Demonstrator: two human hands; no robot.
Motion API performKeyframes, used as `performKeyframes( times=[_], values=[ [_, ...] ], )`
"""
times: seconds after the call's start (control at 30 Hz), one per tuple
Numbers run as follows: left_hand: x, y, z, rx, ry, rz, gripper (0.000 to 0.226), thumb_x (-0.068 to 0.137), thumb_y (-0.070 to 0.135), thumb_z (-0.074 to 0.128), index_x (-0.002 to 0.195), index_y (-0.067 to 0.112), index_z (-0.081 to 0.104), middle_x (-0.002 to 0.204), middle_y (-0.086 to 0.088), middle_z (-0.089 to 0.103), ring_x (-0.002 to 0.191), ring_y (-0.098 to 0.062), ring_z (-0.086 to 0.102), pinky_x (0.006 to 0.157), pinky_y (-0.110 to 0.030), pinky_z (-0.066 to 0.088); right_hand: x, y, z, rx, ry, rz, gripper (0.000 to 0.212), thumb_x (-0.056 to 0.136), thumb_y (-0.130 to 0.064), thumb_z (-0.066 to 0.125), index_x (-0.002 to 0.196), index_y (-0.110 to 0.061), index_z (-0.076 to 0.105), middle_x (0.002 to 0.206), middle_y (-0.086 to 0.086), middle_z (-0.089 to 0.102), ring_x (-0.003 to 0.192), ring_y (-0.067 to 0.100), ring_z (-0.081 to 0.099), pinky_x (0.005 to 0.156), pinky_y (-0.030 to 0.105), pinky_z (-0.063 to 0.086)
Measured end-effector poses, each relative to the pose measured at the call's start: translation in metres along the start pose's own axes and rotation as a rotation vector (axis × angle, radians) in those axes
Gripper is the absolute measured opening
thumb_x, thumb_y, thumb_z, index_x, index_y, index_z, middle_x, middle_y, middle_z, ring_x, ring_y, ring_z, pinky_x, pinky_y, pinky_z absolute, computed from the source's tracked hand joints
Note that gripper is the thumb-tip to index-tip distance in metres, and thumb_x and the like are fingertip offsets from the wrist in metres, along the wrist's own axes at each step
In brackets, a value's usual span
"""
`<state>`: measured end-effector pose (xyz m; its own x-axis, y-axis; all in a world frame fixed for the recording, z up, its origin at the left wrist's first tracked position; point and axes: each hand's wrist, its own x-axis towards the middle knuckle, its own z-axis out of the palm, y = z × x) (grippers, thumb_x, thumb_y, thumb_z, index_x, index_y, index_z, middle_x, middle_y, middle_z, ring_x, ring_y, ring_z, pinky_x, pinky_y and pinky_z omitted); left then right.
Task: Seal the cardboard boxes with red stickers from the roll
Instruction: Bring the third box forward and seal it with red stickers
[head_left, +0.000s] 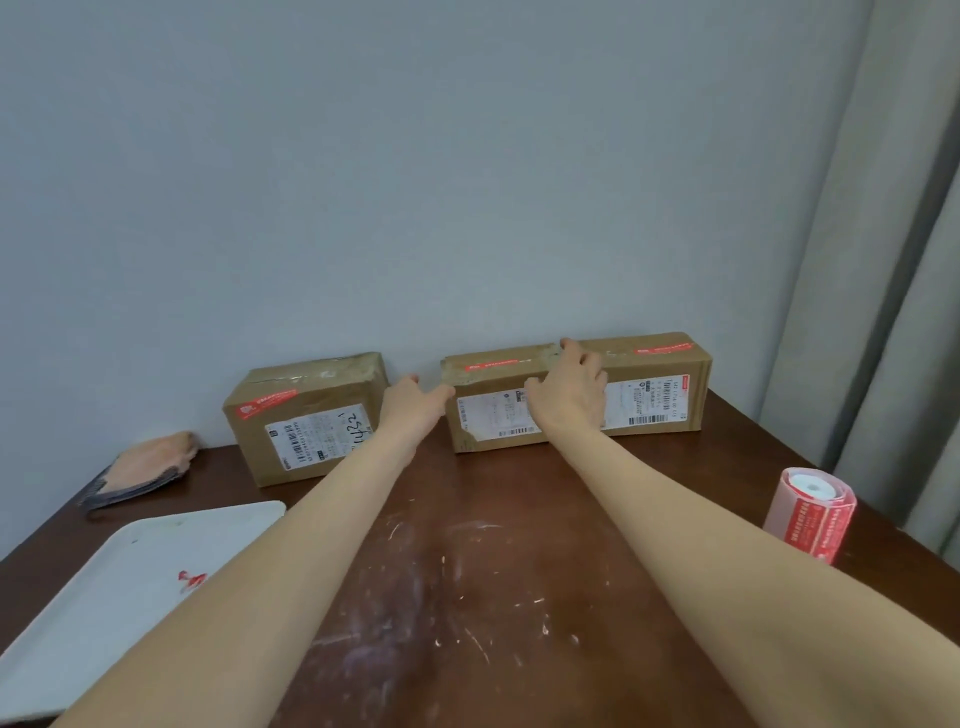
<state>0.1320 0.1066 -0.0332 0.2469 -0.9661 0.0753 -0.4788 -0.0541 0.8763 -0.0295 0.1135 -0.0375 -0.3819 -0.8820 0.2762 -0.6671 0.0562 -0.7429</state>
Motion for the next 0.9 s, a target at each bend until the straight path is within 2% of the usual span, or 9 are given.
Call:
performKeyframes(
  times=[0.2, 0.33, 0.43, 0.53, 0.67, 0.73, 0.8, 0.83, 0.9],
  values=[
    [-0.009, -0.008, -0.056, 0.071, 0.134, 0.042, 0.055, 0.089, 0.022, 0.059, 0.138, 0.006, 0.042, 0.141, -0.009, 0.046, 0.125, -0.025, 0.047, 0.092, -0.026, 0.035, -0.024, -0.047, 0.027, 0.053, -0.074, -0.115, 0.061, 0.09, -0.017, 0.053, 0.146, -0.015, 0.028, 0.146, 0.014, 0.03, 0.134, 0.032, 0.028, 0.107, 0.038, 0.03],
    [0.002, -0.028, -0.096, 0.102, 0.204, -0.006, 0.057, 0.088, 0.026, 0.058, 0.139, 0.007, 0.04, 0.136, -0.012, 0.049, 0.115, -0.027, 0.053, 0.094, -0.033, 0.043, -0.037, -0.076, 0.056, 0.09, -0.16, -0.19, 0.058, 0.09, -0.013, 0.051, 0.144, -0.015, 0.03, 0.146, 0.013, 0.03, 0.135, 0.03, 0.028, 0.104, 0.036, 0.032],
    [0.015, -0.042, -0.125, 0.183, 0.3, -0.046, 0.058, 0.088, 0.032, 0.058, 0.137, 0.007, 0.042, 0.137, -0.016, 0.045, 0.121, -0.031, 0.048, 0.1, -0.037, 0.041, -0.04, -0.094, 0.079, 0.145, -0.251, -0.192, 0.061, 0.09, -0.02, 0.055, 0.146, -0.015, 0.03, 0.146, 0.012, 0.03, 0.133, 0.029, 0.033, 0.103, 0.037, 0.035],
    [0.032, -0.057, -0.148, 0.199, 0.364, -0.104, 0.06, 0.088, 0.033, 0.057, 0.139, 0.008, 0.039, 0.14, -0.017, 0.038, 0.123, -0.034, 0.046, 0.101, -0.039, 0.04, -0.039, -0.108, 0.1, 0.193, -0.394, -0.173, 0.073, 0.087, -0.025, 0.06, 0.149, -0.014, 0.023, 0.149, 0.012, 0.028, 0.13, 0.028, 0.04, 0.099, 0.036, 0.039],
    [0.057, -0.079, -0.163, 0.198, 0.35, -0.16, 0.064, 0.091, 0.033, 0.052, 0.144, 0.004, 0.03, 0.146, -0.017, 0.034, 0.128, -0.036, 0.042, 0.1, -0.04, 0.037, -0.03, -0.116, 0.124, 0.294, -0.593, -0.148, 0.097, 0.083, -0.032, 0.07, 0.153, -0.01, 0.008, 0.157, 0.01, 0.018, 0.143, 0.025, 0.023, 0.113, 0.038, 0.027],
    [0.069, -0.088, -0.164, 0.157, 0.338, -0.189, 0.066, 0.091, 0.034, 0.05, 0.144, 0.002, 0.027, 0.146, -0.018, 0.035, 0.129, -0.035, 0.04, 0.1, -0.039, 0.036, -0.025, -0.117, 0.132, 0.363, -0.668, -0.095, 0.109, 0.076, -0.038, 0.075, 0.153, -0.013, 0.002, 0.159, 0.007, 0.015, 0.144, 0.025, 0.021, 0.116, 0.042, 0.024],
    [0.078, -0.094, -0.163, 0.082, 0.335, -0.23, 0.062, 0.093, 0.036, 0.05, 0.14, -0.001, 0.032, 0.136, -0.018, 0.045, 0.122, -0.035, 0.046, 0.093, -0.037, 0.038, -0.02, -0.117, 0.139, 0.398, -0.718, -0.059, 0.119, 0.066, -0.046, 0.079, 0.153, -0.019, 0.002, 0.158, 0.005, 0.02, 0.142, 0.025, 0.027, 0.116, 0.044, 0.026],
    [0.082, -0.096, -0.162, 0.036, 0.337, -0.245, 0.057, 0.093, 0.037, 0.049, 0.134, -0.002, 0.038, 0.121, -0.017, 0.053, 0.112, -0.033, 0.049, 0.087, -0.035, 0.038, -0.018, -0.116, 0.141, 0.42, -0.736, -0.042, 0.119, 0.064, -0.046, 0.079, 0.153, -0.02, 0.004, 0.156, 0.004, 0.024, 0.14, 0.024, 0.03, 0.114, 0.044, 0.028],
    [0.086, -0.097, -0.159, -0.056, 0.335, -0.25, 0.048, 0.094, 0.038, 0.047, 0.121, -0.002, 0.047, 0.09, -0.009, 0.054, 0.093, -0.028, 0.049, 0.077, -0.032, 0.037, -0.015, -0.114, 0.145, 0.476, -0.757, -0.023, 0.104, 0.068, -0.038, 0.08, 0.149, -0.017, 0.018, 0.146, 0.004, 0.04, 0.132, 0.022, 0.041, 0.109, 0.038, 0.035]
  ],
)
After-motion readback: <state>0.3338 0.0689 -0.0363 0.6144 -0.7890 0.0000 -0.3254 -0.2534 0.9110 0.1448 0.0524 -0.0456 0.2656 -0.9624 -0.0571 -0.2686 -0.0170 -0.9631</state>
